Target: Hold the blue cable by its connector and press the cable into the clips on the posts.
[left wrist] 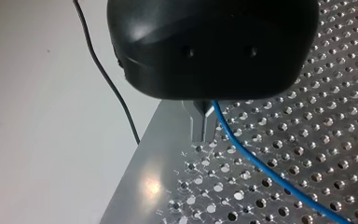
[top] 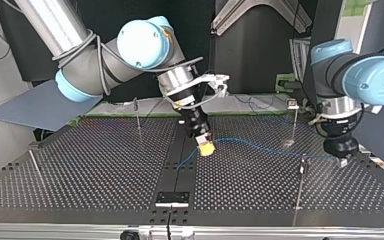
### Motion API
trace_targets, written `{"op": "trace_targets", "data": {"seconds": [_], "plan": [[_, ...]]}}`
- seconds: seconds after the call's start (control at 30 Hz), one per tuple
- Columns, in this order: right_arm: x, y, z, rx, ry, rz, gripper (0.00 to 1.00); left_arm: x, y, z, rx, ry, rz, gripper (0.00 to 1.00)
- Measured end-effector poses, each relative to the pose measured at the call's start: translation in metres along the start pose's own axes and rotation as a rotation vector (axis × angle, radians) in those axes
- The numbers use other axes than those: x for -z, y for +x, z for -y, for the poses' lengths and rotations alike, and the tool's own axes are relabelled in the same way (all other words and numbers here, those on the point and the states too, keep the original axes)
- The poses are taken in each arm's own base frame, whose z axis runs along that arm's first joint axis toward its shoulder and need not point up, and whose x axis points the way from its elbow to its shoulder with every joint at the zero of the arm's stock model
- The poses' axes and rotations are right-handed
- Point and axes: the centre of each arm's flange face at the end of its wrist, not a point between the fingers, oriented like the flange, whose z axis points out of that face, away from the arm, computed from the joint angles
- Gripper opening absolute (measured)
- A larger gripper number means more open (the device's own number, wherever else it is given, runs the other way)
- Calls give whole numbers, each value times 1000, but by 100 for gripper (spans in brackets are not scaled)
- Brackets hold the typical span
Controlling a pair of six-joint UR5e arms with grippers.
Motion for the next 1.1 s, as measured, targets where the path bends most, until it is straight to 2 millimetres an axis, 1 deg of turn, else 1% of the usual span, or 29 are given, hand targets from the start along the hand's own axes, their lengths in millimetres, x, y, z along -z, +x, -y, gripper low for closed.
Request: {"op": "trace_targets", "data": {"seconds": [0.17,0.53,0.8,1.1], "plan": [[0,0,-2,2,-11,-1,0,-10,3,2,11,24,-15,0],[-1,0,-7,5,-33,-5,0,-23,-10,12,53,75,13,0],[-2,1,-15,6,-59,-7,0,-36,2,10,48,75,-9,0],[-4,2,-26,7,-76,-11,0,-42,1,9,51,76,2,0]]}}
